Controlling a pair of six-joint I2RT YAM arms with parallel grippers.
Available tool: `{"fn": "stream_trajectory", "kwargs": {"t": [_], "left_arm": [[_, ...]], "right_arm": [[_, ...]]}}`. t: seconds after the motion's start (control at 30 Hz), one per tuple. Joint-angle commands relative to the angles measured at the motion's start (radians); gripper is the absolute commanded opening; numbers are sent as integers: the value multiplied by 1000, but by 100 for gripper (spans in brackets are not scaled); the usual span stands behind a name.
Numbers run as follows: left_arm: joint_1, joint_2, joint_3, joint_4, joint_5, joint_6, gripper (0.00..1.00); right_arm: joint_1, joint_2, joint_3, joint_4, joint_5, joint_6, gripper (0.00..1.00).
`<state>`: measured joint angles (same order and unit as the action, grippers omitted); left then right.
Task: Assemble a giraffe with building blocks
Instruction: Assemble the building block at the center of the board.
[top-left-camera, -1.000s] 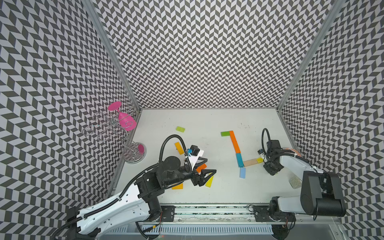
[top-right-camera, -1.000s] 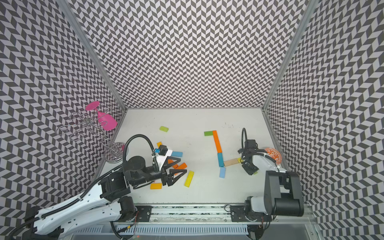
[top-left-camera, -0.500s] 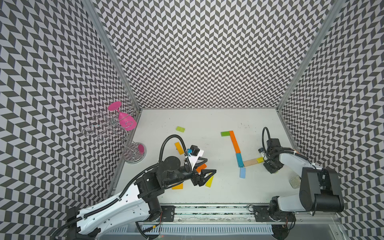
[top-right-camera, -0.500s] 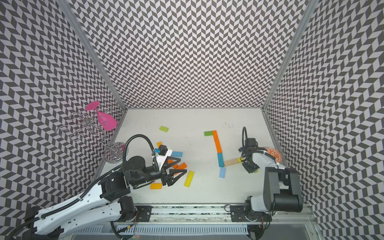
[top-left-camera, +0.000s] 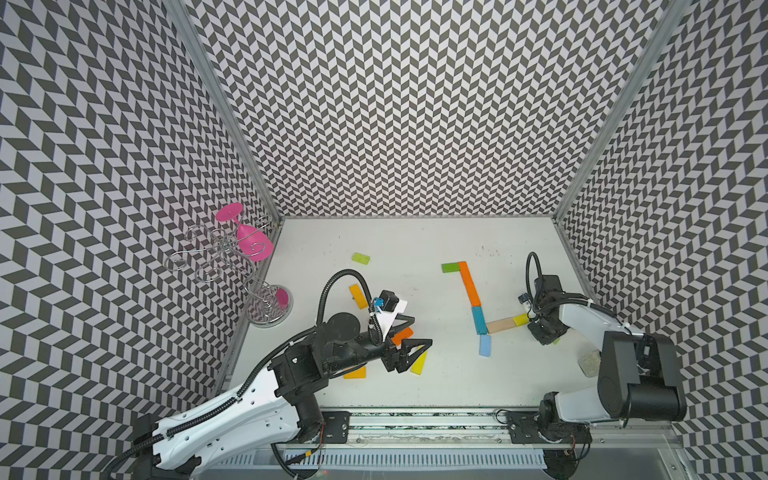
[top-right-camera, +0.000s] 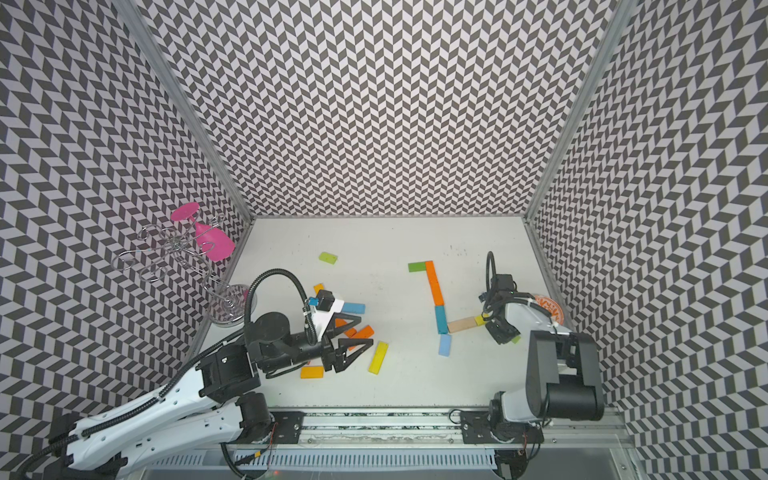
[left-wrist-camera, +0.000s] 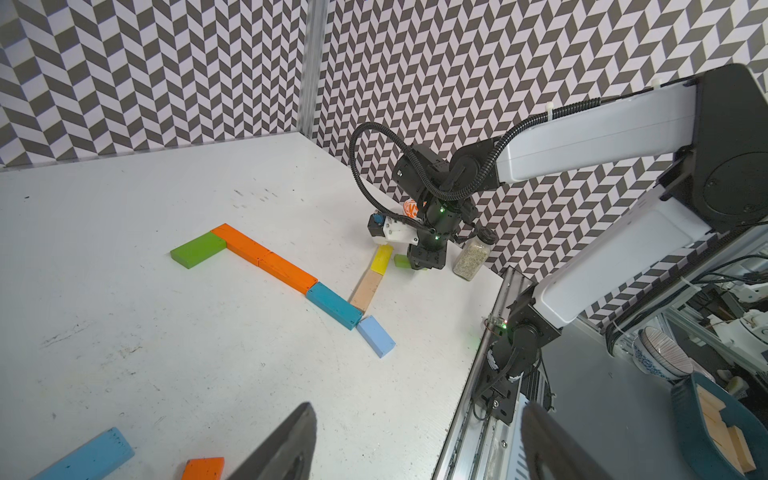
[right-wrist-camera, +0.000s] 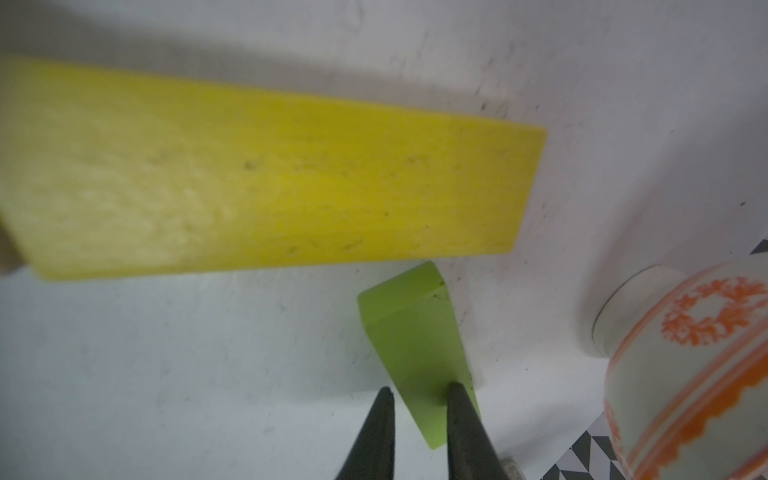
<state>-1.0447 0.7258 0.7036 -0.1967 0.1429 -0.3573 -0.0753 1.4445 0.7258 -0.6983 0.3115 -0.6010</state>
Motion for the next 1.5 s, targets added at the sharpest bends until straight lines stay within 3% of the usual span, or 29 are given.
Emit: {"fn": "stream_trajectory", "kwargs": {"t": [0.0, 0.3, 1.03, 1.3, 1.47], "left_arm": [[5, -12, 15, -8, -13, 4, 78], [5, -11, 15, -9, -18, 5, 78], [5, -16, 15, -16, -28, 7, 78], [5, -16, 14, -15, -30, 9, 78], [5, -16, 14, -16, -31, 8, 78]], "right_arm": [[-6, 11, 11, 15, -8, 6, 23], [-6, 21, 23, 11, -43, 15, 33], [-15, 50, 55, 1, -86, 44, 20], [-20, 50, 56, 8, -96, 52, 21], [-21, 53, 64, 13, -101, 59, 30]]}}
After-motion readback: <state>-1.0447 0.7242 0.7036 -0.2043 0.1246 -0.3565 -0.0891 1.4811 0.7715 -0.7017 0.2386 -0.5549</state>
